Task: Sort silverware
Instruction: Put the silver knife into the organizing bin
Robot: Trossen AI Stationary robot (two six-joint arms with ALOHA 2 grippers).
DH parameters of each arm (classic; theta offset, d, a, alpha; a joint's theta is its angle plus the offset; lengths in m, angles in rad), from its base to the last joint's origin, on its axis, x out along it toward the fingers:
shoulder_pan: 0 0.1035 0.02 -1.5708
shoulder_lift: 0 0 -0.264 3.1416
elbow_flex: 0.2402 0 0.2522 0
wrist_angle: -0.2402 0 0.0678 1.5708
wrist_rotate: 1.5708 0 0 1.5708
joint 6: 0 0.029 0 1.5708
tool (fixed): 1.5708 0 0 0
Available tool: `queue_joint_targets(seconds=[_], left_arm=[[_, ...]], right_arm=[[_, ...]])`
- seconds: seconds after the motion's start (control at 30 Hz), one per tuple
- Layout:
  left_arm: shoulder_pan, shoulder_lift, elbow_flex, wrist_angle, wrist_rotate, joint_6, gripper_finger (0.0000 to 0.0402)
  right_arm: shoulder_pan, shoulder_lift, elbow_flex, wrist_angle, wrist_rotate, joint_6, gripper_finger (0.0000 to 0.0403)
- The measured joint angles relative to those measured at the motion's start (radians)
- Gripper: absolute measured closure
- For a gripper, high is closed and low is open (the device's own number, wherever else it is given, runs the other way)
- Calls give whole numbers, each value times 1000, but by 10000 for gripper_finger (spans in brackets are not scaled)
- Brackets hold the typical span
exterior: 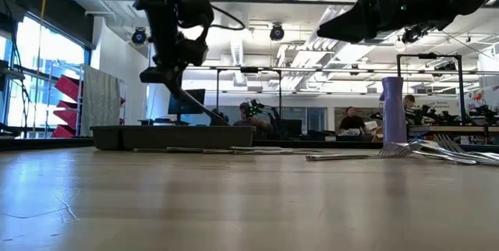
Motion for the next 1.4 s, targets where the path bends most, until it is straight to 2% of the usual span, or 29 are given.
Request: queue_joint_targets(seconds=[0.07, 0.2, 0.33, 0.63, 0.83, 1.03, 1.13, 1.23, 1.4], left_arm=[[27, 2, 0, 6, 65, 1, 401], [67, 19, 0, 15, 107, 25, 401], [97, 39, 0, 49, 192, 67, 400], [162, 140, 0, 62, 193, 69, 362], [183, 154, 0, 61, 118, 78, 326], [141, 64, 4, 52, -106, 48, 291], [80, -9, 19, 43, -121, -37, 286], [4, -92, 23, 44, -78, -208, 285], [-119, -209, 21, 37, 221, -568, 284]], right_arm=[[0, 0, 0, 0, 0, -13, 220], [0, 0, 0, 3, 0, -31, 220], [0, 0, 0, 4, -1, -38, 220], [0, 0, 0, 11, -1, -36, 220], [0, 0, 0, 11, -1, -32, 220], [0, 0, 0, -19, -1, -45, 220], [0, 0, 0, -82, -1, -66, 220], [0, 0, 0, -189, -34, -52, 220], [0, 56, 0, -374, -184, -13, 220]])
